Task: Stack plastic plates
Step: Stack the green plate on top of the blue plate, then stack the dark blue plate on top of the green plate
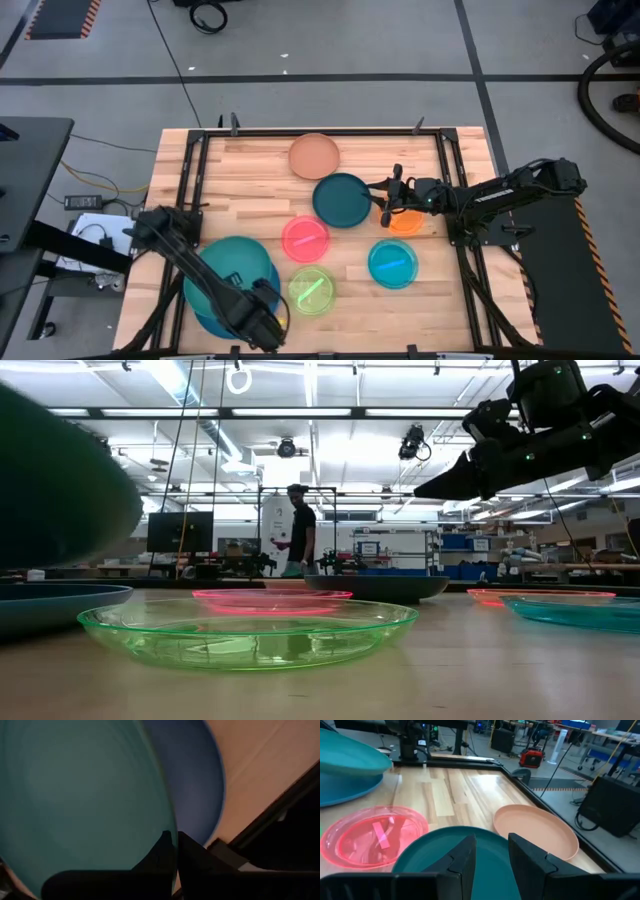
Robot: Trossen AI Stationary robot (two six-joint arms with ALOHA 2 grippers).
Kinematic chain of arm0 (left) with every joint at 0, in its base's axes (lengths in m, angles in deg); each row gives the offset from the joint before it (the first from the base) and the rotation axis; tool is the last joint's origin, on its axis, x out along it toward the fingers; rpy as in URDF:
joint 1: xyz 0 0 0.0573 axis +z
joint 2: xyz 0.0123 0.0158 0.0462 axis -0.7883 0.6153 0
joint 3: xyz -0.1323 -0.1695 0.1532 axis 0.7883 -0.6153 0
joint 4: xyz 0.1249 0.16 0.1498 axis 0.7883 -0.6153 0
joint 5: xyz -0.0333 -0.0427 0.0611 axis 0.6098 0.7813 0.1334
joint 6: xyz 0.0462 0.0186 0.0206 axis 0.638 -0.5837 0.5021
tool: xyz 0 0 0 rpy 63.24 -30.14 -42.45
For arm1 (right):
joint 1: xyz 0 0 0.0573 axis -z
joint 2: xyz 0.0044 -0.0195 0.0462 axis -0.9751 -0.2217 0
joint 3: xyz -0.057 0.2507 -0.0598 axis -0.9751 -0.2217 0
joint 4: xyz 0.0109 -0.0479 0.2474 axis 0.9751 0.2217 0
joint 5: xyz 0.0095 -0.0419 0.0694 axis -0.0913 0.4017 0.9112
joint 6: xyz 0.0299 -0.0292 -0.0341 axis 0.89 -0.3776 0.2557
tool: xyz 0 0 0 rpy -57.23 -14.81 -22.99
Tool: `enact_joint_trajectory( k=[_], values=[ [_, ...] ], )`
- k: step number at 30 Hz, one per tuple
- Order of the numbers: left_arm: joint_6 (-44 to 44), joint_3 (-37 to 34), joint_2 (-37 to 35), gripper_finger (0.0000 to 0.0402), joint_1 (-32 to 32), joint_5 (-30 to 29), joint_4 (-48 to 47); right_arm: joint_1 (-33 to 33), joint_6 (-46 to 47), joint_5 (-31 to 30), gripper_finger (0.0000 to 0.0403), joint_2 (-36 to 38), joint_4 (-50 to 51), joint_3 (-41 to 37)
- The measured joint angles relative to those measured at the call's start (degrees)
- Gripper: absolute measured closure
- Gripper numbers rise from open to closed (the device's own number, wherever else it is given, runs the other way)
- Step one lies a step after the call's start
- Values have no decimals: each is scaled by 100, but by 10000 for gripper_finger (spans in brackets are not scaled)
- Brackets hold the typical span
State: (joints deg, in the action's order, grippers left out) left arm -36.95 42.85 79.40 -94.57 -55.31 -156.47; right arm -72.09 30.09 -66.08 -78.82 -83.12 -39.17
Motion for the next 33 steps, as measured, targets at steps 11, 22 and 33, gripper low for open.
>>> enact_joint_trajectory(
  k=[11,22,33],
  values=[
    [-24,463,708,362,-7,210,-21,179,-7,96,278,0,-81,0],
    [12,512,614,279,205,219,187,179,9,291,278,0,-142,0],
    [801,468,541,259,637,-49,112,147,45,535,278,0,-90,0]
  ],
)
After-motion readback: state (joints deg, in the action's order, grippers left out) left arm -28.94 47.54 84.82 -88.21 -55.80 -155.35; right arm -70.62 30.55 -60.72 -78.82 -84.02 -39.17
